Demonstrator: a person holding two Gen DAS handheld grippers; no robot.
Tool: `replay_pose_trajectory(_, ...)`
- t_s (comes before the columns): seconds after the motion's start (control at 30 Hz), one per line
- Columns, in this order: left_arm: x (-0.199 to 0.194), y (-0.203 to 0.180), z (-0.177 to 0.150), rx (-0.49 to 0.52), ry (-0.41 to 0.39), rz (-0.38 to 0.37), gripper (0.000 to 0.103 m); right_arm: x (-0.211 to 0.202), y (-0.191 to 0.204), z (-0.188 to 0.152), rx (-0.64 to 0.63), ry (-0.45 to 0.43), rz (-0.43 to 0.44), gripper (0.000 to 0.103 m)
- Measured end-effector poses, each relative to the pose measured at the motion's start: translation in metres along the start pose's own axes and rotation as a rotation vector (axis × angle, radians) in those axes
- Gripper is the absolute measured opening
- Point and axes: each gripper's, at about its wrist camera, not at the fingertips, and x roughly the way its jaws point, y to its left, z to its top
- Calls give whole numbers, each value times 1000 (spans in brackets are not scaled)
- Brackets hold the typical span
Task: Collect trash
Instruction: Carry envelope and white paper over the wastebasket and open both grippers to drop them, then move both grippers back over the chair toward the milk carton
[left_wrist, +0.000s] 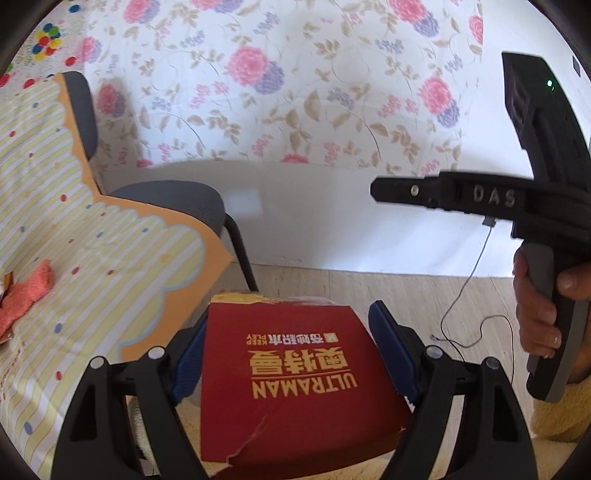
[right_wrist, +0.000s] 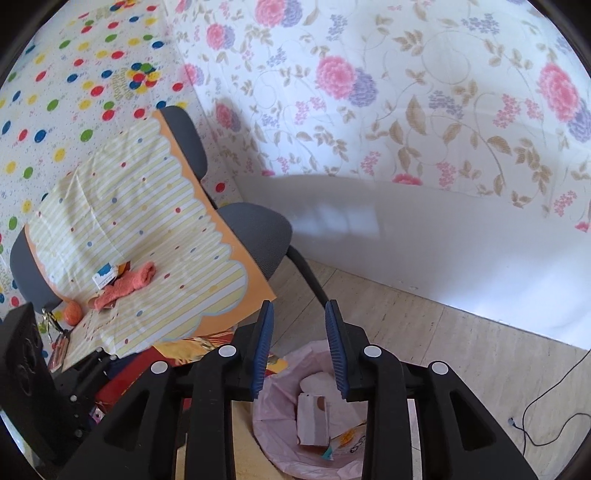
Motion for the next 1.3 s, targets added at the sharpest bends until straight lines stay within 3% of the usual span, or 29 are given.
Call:
replay_pose_trajectory(0.1, 19, -6, 1, 18, 50, -10, 89, 3, -10, -1, 20, 6, -7, 32)
replay_pose_trajectory(0.23, 33, -5, 2, 16, 77, -7, 90, 9, -19, -3, 33, 19, -14, 32)
replay_pose_trajectory(0.6, -4, 45, 0, -115, -9, 139, 90, 22, 1, -2, 4, 39, 9, 34)
replay_pose_trajectory(0.93, -56, 98, -12, -221, -69, 267, 90, 31, 64, 15, -116, 18, 82, 39)
replay_pose_trajectory(1.3, -124, 171, -46, -374, -120, 463, 92, 74, 171, 33, -317, 38, 275, 46)
